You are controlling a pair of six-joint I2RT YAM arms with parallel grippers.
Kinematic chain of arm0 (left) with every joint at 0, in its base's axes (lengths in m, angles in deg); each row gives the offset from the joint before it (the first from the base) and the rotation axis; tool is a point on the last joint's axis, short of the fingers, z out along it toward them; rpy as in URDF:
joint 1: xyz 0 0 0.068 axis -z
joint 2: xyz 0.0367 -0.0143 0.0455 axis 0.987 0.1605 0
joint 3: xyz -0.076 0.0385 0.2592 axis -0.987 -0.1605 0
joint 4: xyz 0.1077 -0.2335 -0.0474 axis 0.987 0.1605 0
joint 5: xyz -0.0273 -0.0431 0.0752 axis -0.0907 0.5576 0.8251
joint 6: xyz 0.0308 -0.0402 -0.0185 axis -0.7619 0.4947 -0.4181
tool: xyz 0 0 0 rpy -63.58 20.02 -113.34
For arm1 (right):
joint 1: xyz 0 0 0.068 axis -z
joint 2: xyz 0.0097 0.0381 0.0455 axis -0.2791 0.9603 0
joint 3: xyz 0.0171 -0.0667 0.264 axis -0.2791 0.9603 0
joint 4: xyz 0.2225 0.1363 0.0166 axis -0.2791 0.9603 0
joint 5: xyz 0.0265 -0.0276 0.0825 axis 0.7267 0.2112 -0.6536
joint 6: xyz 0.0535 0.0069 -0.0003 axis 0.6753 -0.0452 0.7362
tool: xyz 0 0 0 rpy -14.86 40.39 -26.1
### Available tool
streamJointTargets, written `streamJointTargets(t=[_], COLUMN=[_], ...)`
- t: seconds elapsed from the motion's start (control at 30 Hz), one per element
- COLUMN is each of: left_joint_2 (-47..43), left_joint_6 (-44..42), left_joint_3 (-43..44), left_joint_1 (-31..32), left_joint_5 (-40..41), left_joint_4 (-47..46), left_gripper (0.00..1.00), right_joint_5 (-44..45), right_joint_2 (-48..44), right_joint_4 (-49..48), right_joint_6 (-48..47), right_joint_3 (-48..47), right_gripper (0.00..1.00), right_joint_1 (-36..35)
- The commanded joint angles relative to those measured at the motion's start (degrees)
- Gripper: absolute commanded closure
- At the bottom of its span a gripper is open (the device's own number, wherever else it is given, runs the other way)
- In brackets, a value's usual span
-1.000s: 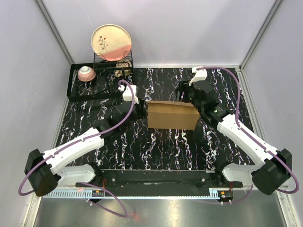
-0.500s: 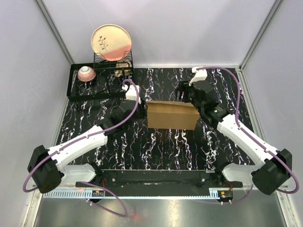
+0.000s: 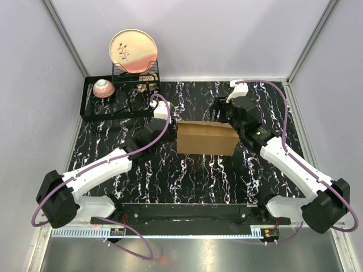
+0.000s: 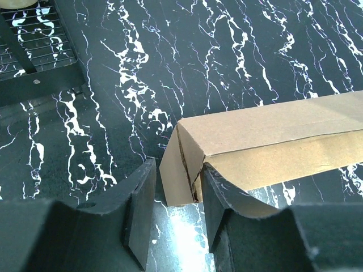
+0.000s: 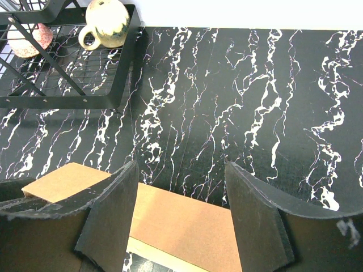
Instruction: Fold the paper box
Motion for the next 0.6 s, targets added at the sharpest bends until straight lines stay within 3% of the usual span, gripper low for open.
streamJointTargets(t=[0.0, 0.2, 0.57], left_joint_2=[-0.52, -0.96, 0.27], left_joint_6=[-0.45, -0.97, -0.54], left_joint_3=[3.38, 3.99, 3.03], left_joint_1=[-0.36, -0.36, -0.36], left_joint_5=[-1.36, -1.36, -1.97], left_joint_4=[-2.98, -3.16, -3.42], left_gripper=[0.60, 0.60, 0.72], right_joint_5=[0.59, 0.77, 0.59], right_joint_2=[-0.89, -0.72, -0.98], right_joint_4=[-1.15, -1.42, -1.42], right_joint_6=[-0.48, -0.31, -0.22], right_joint_3=[-1.17, -0.91, -0.47], right_gripper=[0.32, 0.32, 0.32], right_joint_1=[-0.12, -0.12, -0.12])
